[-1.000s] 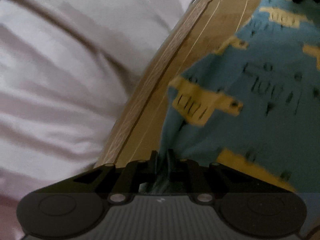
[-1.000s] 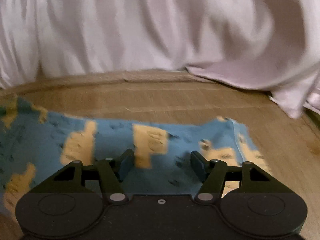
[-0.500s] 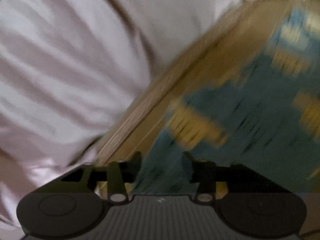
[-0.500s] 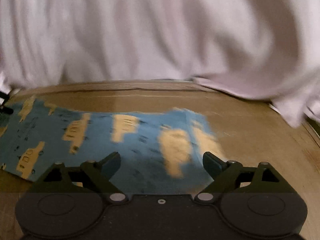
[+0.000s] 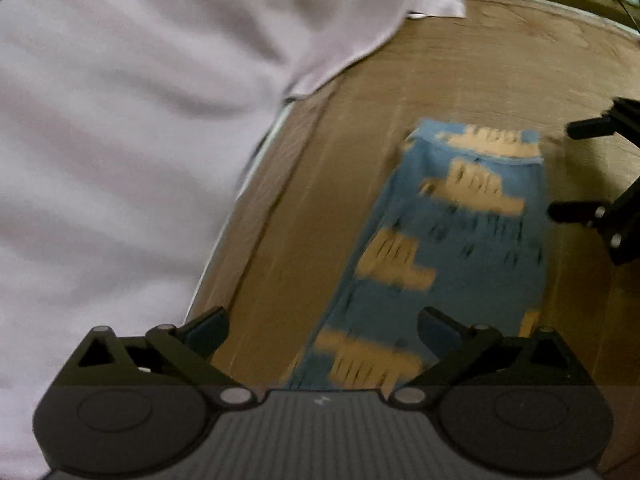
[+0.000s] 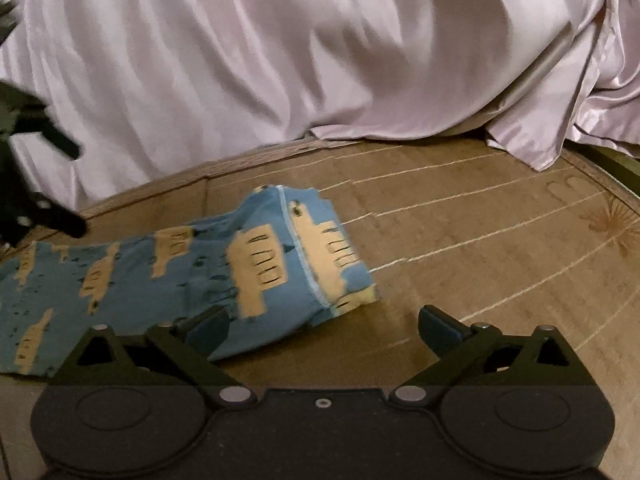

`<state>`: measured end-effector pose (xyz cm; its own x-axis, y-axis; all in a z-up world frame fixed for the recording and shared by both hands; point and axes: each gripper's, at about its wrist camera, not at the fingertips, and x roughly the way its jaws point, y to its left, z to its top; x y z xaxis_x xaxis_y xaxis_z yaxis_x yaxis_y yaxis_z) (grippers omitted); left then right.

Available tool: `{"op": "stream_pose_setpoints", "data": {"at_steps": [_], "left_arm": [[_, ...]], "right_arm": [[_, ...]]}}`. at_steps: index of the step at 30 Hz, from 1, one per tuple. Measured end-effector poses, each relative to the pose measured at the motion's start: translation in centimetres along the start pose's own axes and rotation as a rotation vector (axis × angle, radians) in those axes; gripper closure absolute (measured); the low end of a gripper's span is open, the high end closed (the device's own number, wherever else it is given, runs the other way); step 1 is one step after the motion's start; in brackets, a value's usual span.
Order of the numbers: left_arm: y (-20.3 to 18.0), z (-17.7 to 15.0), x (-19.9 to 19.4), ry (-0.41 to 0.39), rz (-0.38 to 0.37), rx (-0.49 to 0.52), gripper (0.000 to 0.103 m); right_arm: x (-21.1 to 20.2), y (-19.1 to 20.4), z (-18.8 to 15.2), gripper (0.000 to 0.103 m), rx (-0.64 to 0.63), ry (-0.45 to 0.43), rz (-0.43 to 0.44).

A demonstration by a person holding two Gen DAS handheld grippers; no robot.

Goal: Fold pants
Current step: 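Grasp the pant cuffs with the left gripper while the right gripper grasps the leg edge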

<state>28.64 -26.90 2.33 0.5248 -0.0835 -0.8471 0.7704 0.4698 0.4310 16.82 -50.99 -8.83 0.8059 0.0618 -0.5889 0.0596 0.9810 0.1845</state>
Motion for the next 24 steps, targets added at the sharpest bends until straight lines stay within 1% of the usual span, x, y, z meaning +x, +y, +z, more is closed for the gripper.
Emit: {"op": "stream_pose_setpoints", "data": {"at_steps": [1, 3, 4, 5, 6, 8, 9, 11, 12, 14, 15, 16, 18, 20, 21, 22, 23, 24], "left_arm": [[-0.8, 1.1, 0.5, -0.018, 0.002, 0.03, 0.0], [-2.1, 3.4, 1.5, -0.1, -0.006, 0.1, 0.0], [-2.4, 4.1, 2.0, -0.132, -0.021, 0.128, 0.0], [-2.7, 5.0, 2.5, -0.163, -0.051, 0.156, 0.0], [-2.8, 5.7, 3.0, -0.186, -0.076, 0.169, 0.0], [-2.5, 7.2, 4.1, -0.22, -0.117, 0.154, 0.0], [-2.3, 7.8, 4.8, -0.221, -0.14, 0.141, 0.002], [-1.8, 8.6, 6.2, -0.211, -0.185, 0.112, 0.008], [-1.7, 8.8, 6.7, -0.204, -0.204, 0.106, 0.012], [-1.4, 9.1, 7.9, -0.188, -0.242, 0.1, 0.018], [-1.3, 9.3, 8.2, -0.184, -0.264, 0.091, 0.023], [-1.0, 9.3, 8.4, -0.182, -0.295, 0.081, 0.026], [-0.8, 9.5, 8.8, -0.174, -0.339, 0.066, 0.028], [-0.8, 9.7, 9.3, -0.148, -0.365, 0.062, 0.035], [-0.9, 9.9, 9.7, -0.136, -0.373, 0.061, 0.04], [-0.9, 10.0, 10.0, -0.125, -0.38, 0.053, 0.049], [-0.9, 10.1, 10.4, -0.119, -0.389, 0.042, 0.053], [-0.9, 10.2, 10.5, -0.114, -0.403, 0.031, 0.061]], "right_arm": [[0.4, -0.2, 0.1, 0.002, 0.001, -0.003, -0.004], [0.5, -0.7, 0.2, 0.003, -0.01, -0.021, -0.011], [0.6, -0.8, 0.1, 0.003, -0.023, -0.031, -0.013], [0.6, -0.9, 0.1, 0.007, -0.036, -0.038, -0.008], [0.7, -1.0, 0.2, 0.009, -0.045, -0.042, -0.001], [0.7, -1.0, 0.2, 0.016, -0.05, -0.049, 0.013], [0.8, -1.1, 0.3, 0.017, -0.047, -0.052, 0.018], [0.8, -1.3, 0.3, 0.027, -0.037, -0.059, 0.017], [0.8, -1.4, 0.4, 0.029, -0.027, -0.062, 0.014], [0.8, -2.0, 0.5, 0.039, 0.017, -0.068, 0.003], [0.8, -2.3, 0.5, 0.042, 0.04, -0.07, 0.001], [0.9, -2.6, 0.6, 0.046, 0.066, -0.069, 0.0], [1.0, -3.1, 0.7, 0.049, 0.095, -0.066, 0.004], [1.1, -3.3, 0.6, 0.052, 0.111, -0.058, 0.016], [1.2, -3.4, 0.6, 0.053, 0.121, -0.053, 0.023], [1.4, -3.4, 0.5, 0.056, 0.125, -0.047, 0.028], [1.5, -3.3, 0.4, 0.056, 0.12, -0.046, 0.032], [1.4, -3.0, 0.3, 0.057, 0.108, -0.049, 0.031]]}}
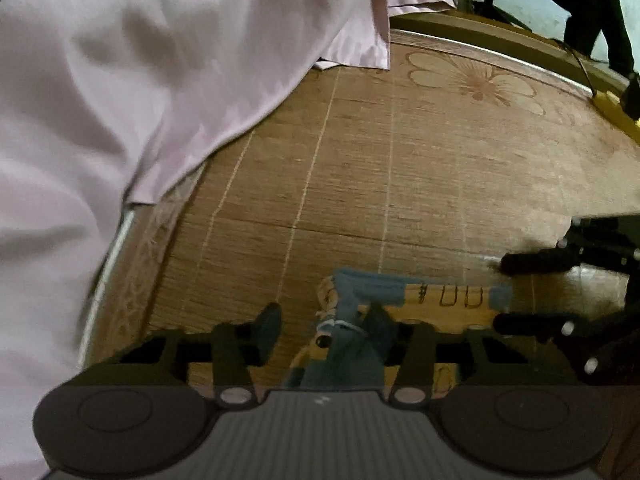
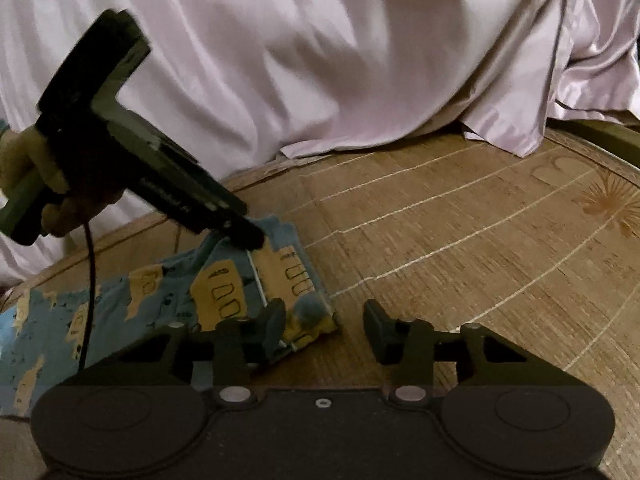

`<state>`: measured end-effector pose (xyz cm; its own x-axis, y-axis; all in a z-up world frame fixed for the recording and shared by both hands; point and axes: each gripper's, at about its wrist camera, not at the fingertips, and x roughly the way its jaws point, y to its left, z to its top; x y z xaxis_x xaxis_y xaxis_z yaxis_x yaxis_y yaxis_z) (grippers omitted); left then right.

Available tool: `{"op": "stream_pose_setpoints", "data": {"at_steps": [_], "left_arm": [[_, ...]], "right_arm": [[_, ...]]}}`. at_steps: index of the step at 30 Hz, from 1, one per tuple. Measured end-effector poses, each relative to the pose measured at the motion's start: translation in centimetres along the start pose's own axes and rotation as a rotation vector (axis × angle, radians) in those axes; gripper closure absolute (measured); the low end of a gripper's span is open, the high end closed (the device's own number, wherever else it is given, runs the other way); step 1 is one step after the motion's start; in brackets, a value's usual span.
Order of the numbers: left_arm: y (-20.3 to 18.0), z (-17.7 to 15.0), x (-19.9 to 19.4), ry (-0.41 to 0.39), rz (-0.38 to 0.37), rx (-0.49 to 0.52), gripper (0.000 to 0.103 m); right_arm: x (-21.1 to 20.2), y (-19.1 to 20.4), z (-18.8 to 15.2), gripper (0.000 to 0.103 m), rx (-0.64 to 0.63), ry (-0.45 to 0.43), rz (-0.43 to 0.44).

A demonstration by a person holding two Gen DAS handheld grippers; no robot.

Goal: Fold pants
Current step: 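Grasp the pant cuffs with the left gripper while the right gripper grasps the leg edge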

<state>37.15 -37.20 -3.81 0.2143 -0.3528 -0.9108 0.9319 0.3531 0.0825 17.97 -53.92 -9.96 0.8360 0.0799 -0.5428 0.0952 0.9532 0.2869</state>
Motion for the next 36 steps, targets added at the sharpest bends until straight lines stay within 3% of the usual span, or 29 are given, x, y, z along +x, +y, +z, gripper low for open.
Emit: {"op": "stream_pose_setpoints", "data": {"at_steps": [1, 2, 6, 8, 11, 14, 15, 16, 18, 21, 23, 28, 31, 33, 35, 36], "left_arm": [[0.0, 0.1, 0.1, -0.001, -0.012, -0.013, 0.073], [0.0, 0.1, 0.1, -0.007, -0.02, -0.024, 0.078], [-1.1, 0.2, -0.9, -0.098, 0.003, 0.031, 0.092], [-1.5, 0.2, -1.7, -0.161, -0.001, 0.049, 0.094], [-2.1, 0.2, -1.8, -0.194, 0.036, 0.079, 0.094], [-2.1, 0.0, -0.4, -0.111, 0.075, 0.092, 0.091], [-1.7, -0.1, -0.4, -0.094, 0.057, 0.063, 0.083], [-1.3, -0.1, -0.4, -0.087, 0.04, 0.038, 0.068], [-0.7, -0.3, -0.5, -0.088, 0.041, 0.009, 0.05], [-0.3, -0.2, 0.0, -0.051, 0.02, -0.003, 0.054], [-0.3, -0.2, 0.5, -0.021, -0.021, -0.018, 0.07], [-0.6, -0.1, 0.0, -0.057, -0.002, 0.002, 0.088], [-1.0, -0.5, -1.6, -0.137, -0.02, 0.0, 0.088], [-2.1, -0.7, -1.9, -0.154, -0.004, 0.072, 0.087], [-3.4, -0.8, -0.6, -0.114, 0.103, 0.167, 0.074], [-3.9, -1.0, 0.3, -0.077, 0.16, 0.201, 0.057]], "right_arm": [[0.0, 0.2, -0.1, 0.061, -0.014, 0.001, -0.001], [0.1, 0.4, -0.1, 0.067, -0.024, 0.003, 0.002], [0.0, 0.9, -0.4, 0.078, -0.053, 0.001, 0.018], [-0.3, 1.1, -0.4, 0.088, -0.06, -0.017, 0.008], [-1.0, 1.9, -0.3, 0.09, -0.103, -0.059, -0.029], [-0.9, 2.5, -0.6, 0.09, -0.14, -0.051, -0.052], [-0.8, 2.4, -0.7, 0.09, -0.133, -0.044, -0.054], [-0.7, 2.2, -0.8, 0.09, -0.12, -0.037, -0.053], [-0.5, 1.8, -0.7, 0.089, -0.098, -0.031, -0.045], [-0.3, 1.9, -0.6, 0.087, -0.093, -0.03, -0.047], [-0.3, 1.8, -0.6, 0.086, -0.085, -0.029, -0.045], [-0.3, 1.7, -0.6, 0.085, -0.079, -0.03, -0.042], [-0.3, 1.8, -0.7, 0.082, -0.078, -0.035, -0.053], [-0.3, 1.5, -0.7, 0.071, -0.055, -0.036, -0.057], [-0.3, 1.0, -0.6, 0.064, -0.024, -0.031, -0.061], [-0.3, 0.8, -0.6, 0.063, -0.011, -0.03, -0.057]]}}
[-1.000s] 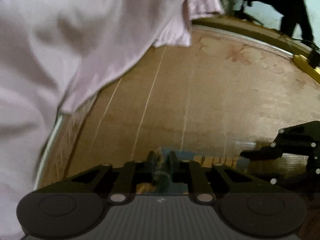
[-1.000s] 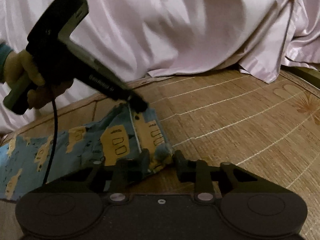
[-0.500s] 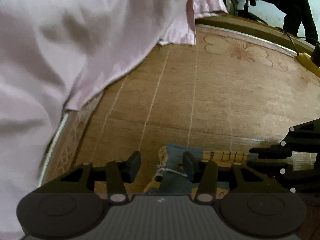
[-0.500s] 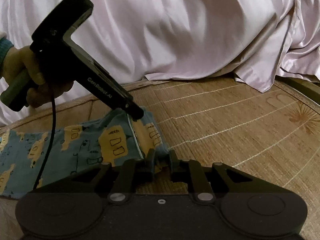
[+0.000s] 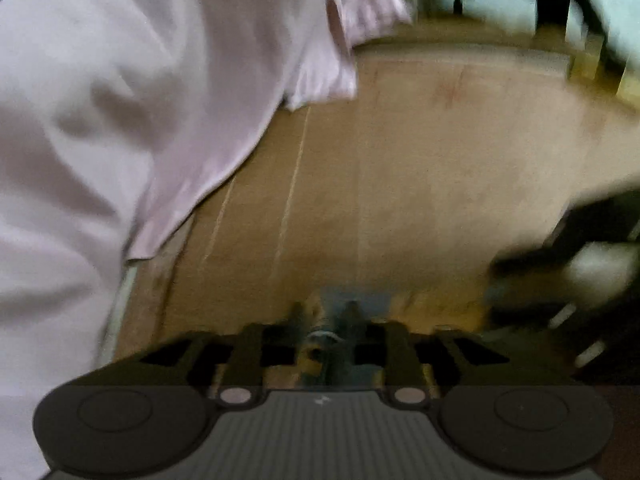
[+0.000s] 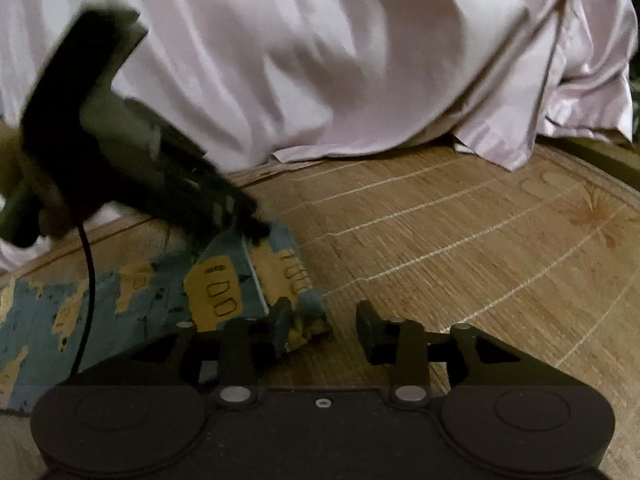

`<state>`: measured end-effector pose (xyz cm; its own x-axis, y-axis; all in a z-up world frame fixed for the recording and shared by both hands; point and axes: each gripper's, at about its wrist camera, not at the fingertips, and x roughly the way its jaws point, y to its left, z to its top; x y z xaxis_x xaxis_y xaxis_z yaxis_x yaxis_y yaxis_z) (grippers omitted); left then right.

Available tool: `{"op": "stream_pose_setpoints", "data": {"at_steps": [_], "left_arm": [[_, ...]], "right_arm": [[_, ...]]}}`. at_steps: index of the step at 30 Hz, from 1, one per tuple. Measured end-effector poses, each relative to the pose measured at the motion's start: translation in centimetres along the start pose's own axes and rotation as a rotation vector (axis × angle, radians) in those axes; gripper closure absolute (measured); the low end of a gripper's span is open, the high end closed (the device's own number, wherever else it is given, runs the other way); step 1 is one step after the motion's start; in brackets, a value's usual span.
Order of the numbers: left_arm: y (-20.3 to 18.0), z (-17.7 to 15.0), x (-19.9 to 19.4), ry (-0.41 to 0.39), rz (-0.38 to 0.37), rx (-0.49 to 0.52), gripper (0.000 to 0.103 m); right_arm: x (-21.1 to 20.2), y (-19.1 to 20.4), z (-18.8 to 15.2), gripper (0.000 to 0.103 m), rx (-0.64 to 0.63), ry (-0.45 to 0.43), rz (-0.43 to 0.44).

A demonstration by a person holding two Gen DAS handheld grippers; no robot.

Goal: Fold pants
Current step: 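Grasp the pant cuffs with the left gripper while the right gripper grasps the leg edge, then lift the cuffs with both grippers and fold them over toward the waistband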

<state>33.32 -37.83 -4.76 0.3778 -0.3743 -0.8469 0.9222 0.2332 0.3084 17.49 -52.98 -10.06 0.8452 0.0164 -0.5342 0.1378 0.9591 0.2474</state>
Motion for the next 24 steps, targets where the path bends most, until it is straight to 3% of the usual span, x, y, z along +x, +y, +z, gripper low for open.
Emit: {"op": "stream_pose_setpoints", "data": {"at_steps": [1, 6, 9, 11, 15, 19, 24], "left_arm": [[-0.4, -0.2, 0.4, -0.005, 0.04, 0.027, 0.049], [-0.8, 0.1, 0.5, -0.022, 0.094, 0.043, 0.033], [-0.1, 0.4, 0.5, -0.002, 0.087, -0.008, 0.03], [0.8, 0.6, 0.4, 0.018, 0.061, -0.093, 0.029], [3.0, 0.2, -0.9, 0.056, -0.006, -0.319, 0.016], [4.4, -0.1, -2.7, 0.08, -0.038, -0.472, 0.013], [5.9, 0.1, -3.8, 0.116, -0.159, -0.64, 0.013]], "right_arm": [[0.0, -0.1, 0.0, 0.063, 0.005, 0.0, 0.001], [0.2, 0.1, 0.1, 0.063, -0.009, 0.01, 0.026], [0.4, 0.3, 0.1, 0.069, -0.006, 0.022, 0.056], [0.4, 0.6, 0.1, 0.08, -0.012, 0.026, 0.071], [-0.2, 1.3, 0.2, 0.088, -0.046, -0.006, 0.056], [-1.3, 3.1, 0.3, 0.089, -0.178, -0.071, 0.019], [-2.5, 6.4, -0.5, 0.089, -0.406, -0.13, -0.01]]}}
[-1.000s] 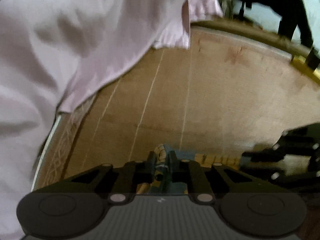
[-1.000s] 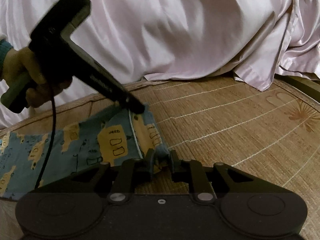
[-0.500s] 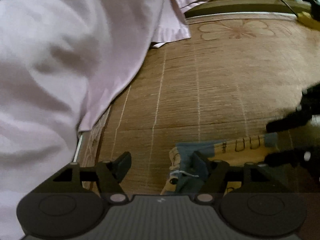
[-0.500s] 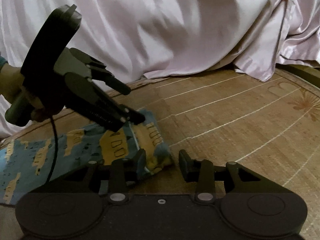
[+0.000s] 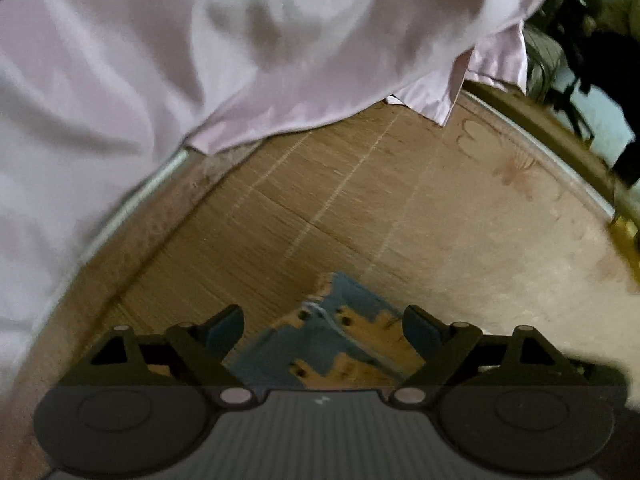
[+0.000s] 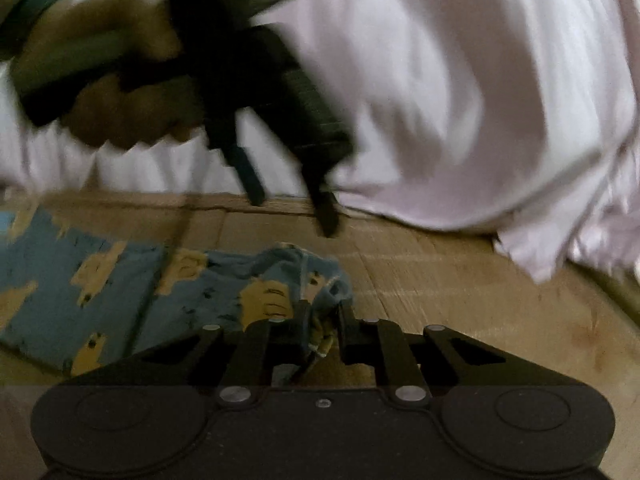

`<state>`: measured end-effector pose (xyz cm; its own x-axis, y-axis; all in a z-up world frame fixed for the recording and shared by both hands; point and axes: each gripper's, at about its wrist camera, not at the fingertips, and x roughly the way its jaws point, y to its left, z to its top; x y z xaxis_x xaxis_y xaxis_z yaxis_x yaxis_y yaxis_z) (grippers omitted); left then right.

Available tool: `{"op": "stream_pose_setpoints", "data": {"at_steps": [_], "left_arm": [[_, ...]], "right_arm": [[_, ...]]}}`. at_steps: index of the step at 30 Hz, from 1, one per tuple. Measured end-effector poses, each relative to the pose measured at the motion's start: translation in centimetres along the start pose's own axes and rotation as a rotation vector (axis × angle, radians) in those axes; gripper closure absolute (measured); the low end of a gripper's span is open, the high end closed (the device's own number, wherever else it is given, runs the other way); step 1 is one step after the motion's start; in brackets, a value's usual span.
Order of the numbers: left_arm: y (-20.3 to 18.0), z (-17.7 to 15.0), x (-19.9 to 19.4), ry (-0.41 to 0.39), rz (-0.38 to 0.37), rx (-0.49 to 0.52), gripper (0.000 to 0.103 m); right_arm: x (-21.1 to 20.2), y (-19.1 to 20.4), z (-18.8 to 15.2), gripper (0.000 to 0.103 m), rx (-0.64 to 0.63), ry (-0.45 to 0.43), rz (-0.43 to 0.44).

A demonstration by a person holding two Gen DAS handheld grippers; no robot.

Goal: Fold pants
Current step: 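Lift the cuffs with both grippers and fold them over toward the waistband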

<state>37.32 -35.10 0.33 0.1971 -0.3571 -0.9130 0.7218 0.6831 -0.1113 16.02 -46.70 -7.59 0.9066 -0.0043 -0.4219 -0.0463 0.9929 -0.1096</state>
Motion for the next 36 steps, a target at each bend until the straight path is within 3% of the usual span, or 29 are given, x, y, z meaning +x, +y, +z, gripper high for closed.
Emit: {"op": "stream_pose_setpoints", "data": {"at_steps": [5, 12, 14, 16, 17, 19, 21, 24, 26, 29, 30, 34, 36], "left_arm": [[-0.9, 0.8, 1.7, 0.098, -0.016, -0.082, 0.013], [-3.7, 1.5, 4.5, 0.206, 0.064, -0.043, 0.02], [-4.5, 1.5, 5.1, 0.238, 0.109, -0.02, 0.029], [-5.2, 1.5, 5.6, 0.269, 0.147, 0.009, 0.053], [-5.4, 1.6, 5.9, 0.28, 0.15, 0.015, 0.059], [-5.4, 1.6, 6.1, 0.304, 0.124, -0.004, 0.079], [-5.3, 1.6, 6.1, 0.311, 0.115, -0.015, 0.088], [-5.2, 1.7, 5.4, 0.283, 0.129, -0.02, 0.09], [-5.2, 1.6, 4.8, 0.263, 0.138, -0.021, 0.091], [-4.9, 1.8, 4.1, 0.24, 0.128, -0.046, 0.091], [-4.6, 1.8, 3.8, 0.237, 0.119, -0.064, 0.091], [-3.7, 1.8, 3.0, 0.218, 0.068, -0.14, 0.092], [-3.6, 1.8, 2.6, 0.21, 0.054, -0.161, 0.092]], "right_arm": [[-0.4, 2.5, -0.3, 0.089, -0.151, -0.028, 0.003], [-1.0, 3.7, -0.5, 0.089, -0.221, -0.034, 0.017], [-1.0, 3.9, -0.6, 0.089, -0.232, -0.034, 0.021], [-1.0, 4.0, -0.6, 0.089, -0.237, -0.035, 0.023], [-1.1, 4.1, -0.6, 0.089, -0.24, -0.036, 0.024], [-1.1, 4.2, -0.6, 0.089, -0.245, -0.038, 0.024], [-1.2, 4.2, -0.5, 0.089, -0.248, -0.041, 0.023], [-1.3, 3.8, -0.5, 0.088, -0.225, -0.04, 0.015], [-1.2, 3.5, -0.5, 0.082, -0.189, -0.036, 0.003], [-1.0, 2.5, -0.3, 0.05, -0.095, -0.01, 0.007], [-0.9, 2.0, -0.3, 0.047, -0.057, 0.003, 0.02], [-0.2, 0.6, -0.3, 0.046, 0.078, 0.049, 0.069], [-0.1, 0.1, -0.3, 0.054, 0.137, 0.056, 0.092]]}}
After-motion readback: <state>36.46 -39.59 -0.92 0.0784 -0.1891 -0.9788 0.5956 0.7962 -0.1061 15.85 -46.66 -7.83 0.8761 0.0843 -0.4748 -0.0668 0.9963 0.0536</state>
